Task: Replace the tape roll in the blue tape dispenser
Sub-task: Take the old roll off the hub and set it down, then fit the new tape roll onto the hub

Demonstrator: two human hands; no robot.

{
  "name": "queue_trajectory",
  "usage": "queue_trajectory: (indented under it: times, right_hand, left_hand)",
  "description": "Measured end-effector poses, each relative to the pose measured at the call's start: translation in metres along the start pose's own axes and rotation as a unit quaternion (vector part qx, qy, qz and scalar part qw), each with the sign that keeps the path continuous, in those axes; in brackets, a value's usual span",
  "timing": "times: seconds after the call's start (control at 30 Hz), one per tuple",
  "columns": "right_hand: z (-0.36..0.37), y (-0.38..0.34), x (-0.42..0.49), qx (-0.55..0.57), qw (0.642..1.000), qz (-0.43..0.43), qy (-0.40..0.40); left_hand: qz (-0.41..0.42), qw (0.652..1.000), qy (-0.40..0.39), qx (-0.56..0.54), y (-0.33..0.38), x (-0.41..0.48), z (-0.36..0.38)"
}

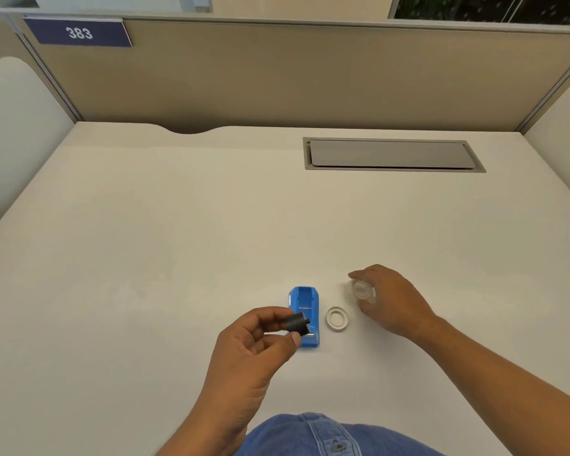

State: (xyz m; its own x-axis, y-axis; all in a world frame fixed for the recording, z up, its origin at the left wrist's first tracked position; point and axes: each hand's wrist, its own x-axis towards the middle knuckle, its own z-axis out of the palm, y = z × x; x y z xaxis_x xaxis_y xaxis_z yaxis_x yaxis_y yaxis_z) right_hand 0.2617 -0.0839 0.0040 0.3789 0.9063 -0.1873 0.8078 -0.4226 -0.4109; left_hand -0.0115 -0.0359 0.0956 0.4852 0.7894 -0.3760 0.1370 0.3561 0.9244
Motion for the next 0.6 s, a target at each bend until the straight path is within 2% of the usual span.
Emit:
queue_trajectory:
  times: [0.13,0.23,0.43,0.6]
  right_hand:
    - [-0.017,-0.017,-0.021,0.169,0.984,0.011,0.059]
    - [-0.033,-0.042,-0.045,0.250,0.965,-0.003,0.074]
    - [-0.066,-0.086,-0.090,0.371,0.925,-0.063,0.047]
    - [-0.076,-0.105,-0.106,0.405,0.909,-0.090,0.036]
  left_hand:
    - [0.022,1.000,-0.001,0.009,0.005,-0.004,0.000]
    - [0.044,0.999,0.008,0.019,0.012,-0.005,0.001]
    - [0.087,0.994,0.023,0.065,0.021,-0.009,0.003]
    - [0.088,0.994,0.005,0.059,0.024,-0.013,0.005]
